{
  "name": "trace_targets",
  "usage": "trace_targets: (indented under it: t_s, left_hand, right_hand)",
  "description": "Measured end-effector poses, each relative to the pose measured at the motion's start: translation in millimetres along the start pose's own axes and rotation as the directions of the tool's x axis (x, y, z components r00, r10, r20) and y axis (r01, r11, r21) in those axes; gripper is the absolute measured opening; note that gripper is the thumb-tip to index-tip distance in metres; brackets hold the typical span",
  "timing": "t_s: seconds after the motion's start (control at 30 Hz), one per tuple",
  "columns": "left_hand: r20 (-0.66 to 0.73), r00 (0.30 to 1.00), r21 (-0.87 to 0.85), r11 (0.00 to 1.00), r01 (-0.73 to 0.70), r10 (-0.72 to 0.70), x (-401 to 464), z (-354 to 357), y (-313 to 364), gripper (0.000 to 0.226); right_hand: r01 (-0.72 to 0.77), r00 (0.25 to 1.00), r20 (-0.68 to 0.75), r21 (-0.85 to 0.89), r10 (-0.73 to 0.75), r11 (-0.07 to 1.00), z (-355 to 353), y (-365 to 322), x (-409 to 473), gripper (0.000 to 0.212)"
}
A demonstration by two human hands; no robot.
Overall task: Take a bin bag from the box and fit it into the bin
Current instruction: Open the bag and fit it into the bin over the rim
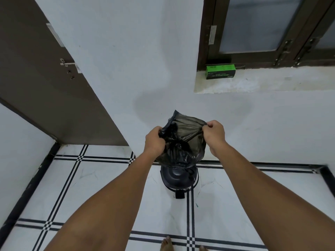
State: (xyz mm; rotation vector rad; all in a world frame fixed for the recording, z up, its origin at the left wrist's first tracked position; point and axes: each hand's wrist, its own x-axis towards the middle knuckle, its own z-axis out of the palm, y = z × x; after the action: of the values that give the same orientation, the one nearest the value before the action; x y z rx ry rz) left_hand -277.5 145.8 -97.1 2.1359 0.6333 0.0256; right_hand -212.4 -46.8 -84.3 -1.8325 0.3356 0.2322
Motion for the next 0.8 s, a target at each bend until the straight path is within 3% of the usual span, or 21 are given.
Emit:
trace_targets:
  t_s: [0.07,0.2,0.27,0.3,0.37,0.43,0.47,0.53,0.6,0.67,0.73,0.8]
  left_hand:
    - [-0.002,0.999,-0.051,0.998,-0.038,0.037,-1.7,2.2,4.8,0.043]
    - [-0.042,0.995,-0.22,0.973,0.075,-0.086,-0.7,3.9,12.2,0.022]
    - [-0.05,0.986,-0.295,0.945,0.139,-0.161,2.2,2.5,12.9,0.024]
    - [-0.064,0.98,-0.324,0.933,0.157,-0.187,4.2,1.0,12.4,0.024]
    - [-0.097,0.968,-0.355,0.917,0.183,-0.231,8.8,-1.4,8.1,0.021]
    - [-0.082,0.965,-0.357,0.911,0.206,-0.251,13.4,-2.6,1.8,0.019]
    - [-0.051,0.969,-0.339,0.916,0.213,-0.244,14.8,-3.2,-0.5,0.018]
    - [0.027,0.982,-0.21,0.959,0.189,-0.188,16.1,-3.7,-5.0,0.017]
    - [0.052,0.991,0.067,0.991,0.118,-0.122,16.4,-4.8,-9.6,0.013]
    - [-0.05,0.992,0.226,0.966,0.125,-0.117,17.3,-6.8,-15.1,0.008]
    - [-0.192,0.963,0.136,0.967,0.216,-0.188,18.7,-9.0,-19.4,0.015]
    - [-0.245,0.893,-0.154,0.925,0.348,-0.377,21.7,-9.0,-20.9,0.026]
  right_hand:
    - [-0.015,0.999,0.04,0.024,0.014,1.0,3.4,-2.0,-2.9,0.021]
    - [-0.077,0.996,0.066,0.16,0.067,0.984,6.8,-7.5,-7.1,0.02]
    - [-0.124,0.982,0.173,0.254,0.081,0.959,5.0,-8.8,-8.0,0.016]
    - [-0.12,0.968,0.242,0.246,0.059,0.962,2.9,-8.9,-8.4,0.026]
    - [-0.005,0.943,0.332,0.092,-0.026,0.996,-1.8,-7.0,-9.6,0.047]
    - [0.159,0.922,0.38,-0.199,-0.073,0.967,-4.8,-1.7,-8.3,0.045]
    - [0.225,0.922,0.381,-0.379,-0.07,0.897,-4.8,3.0,-5.2,0.039]
    - [0.23,0.954,0.298,-0.638,-0.041,0.735,-3.6,8.9,-0.4,0.023]
    - [0.111,0.989,0.147,-0.708,-0.009,0.698,-3.1,10.5,-0.6,0.003]
    - [0.048,0.999,0.052,-0.705,-0.015,0.708,-3.0,12.2,-3.3,0.008]
    - [0.006,1.0,0.004,-0.663,-0.005,0.748,-1.8,16.2,-4.4,0.013]
    - [-0.074,0.997,-0.011,-0.588,0.083,0.806,0.8,21.6,-2.5,0.019]
